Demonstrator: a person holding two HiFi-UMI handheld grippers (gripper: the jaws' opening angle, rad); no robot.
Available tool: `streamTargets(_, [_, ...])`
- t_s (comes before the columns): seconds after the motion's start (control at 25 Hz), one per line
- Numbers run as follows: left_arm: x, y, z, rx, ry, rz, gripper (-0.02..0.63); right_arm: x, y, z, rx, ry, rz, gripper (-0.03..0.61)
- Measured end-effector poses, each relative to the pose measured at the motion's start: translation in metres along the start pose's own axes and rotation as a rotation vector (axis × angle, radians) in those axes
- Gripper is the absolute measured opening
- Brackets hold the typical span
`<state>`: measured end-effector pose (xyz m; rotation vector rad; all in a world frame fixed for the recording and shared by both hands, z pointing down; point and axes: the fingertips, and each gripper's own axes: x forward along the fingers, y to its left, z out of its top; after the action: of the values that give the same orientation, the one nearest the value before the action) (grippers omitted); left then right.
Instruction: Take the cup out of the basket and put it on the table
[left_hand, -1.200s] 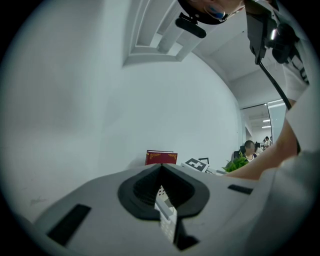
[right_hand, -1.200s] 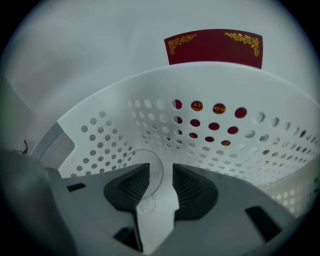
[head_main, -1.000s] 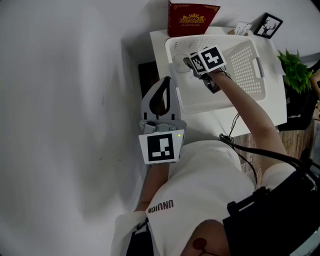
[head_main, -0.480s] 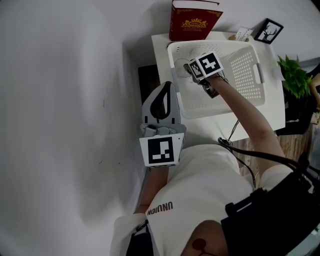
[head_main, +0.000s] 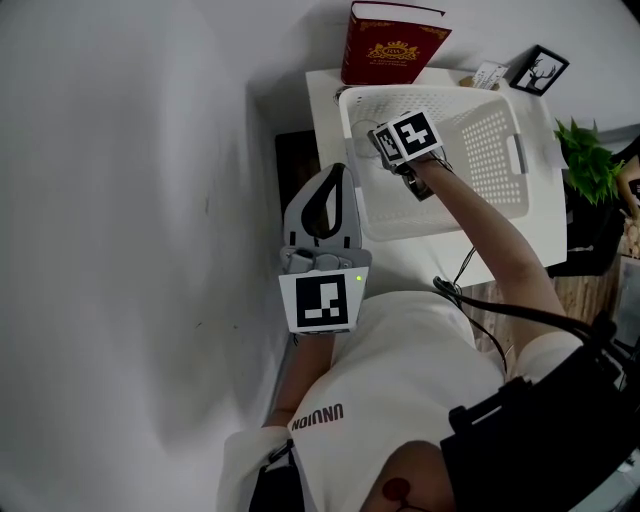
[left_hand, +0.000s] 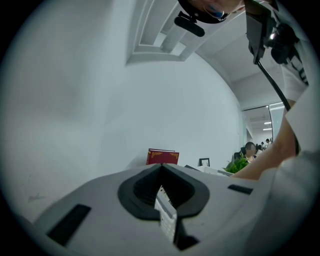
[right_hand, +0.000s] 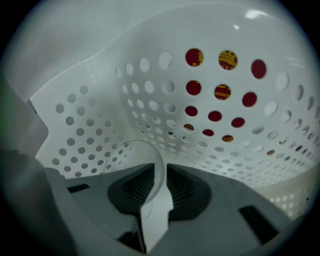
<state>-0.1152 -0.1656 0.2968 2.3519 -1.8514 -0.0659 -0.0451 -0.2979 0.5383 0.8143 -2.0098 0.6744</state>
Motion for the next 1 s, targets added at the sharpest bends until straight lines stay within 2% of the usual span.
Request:
streamTargets(0.36, [-0.0026,0.0037,0.0026,-0.005,0.001,0.01,0.011,-0.0003,0.0019,0.0024,-0.009,0.001,-0.017,0.051])
streamTargets(1.0, [-0.0014,0.0011,0.0017,-0.004,0.0,0.006,0.011,-0.0078,0.0045,-0.001,-0.041,0.012,-0.011,0.043])
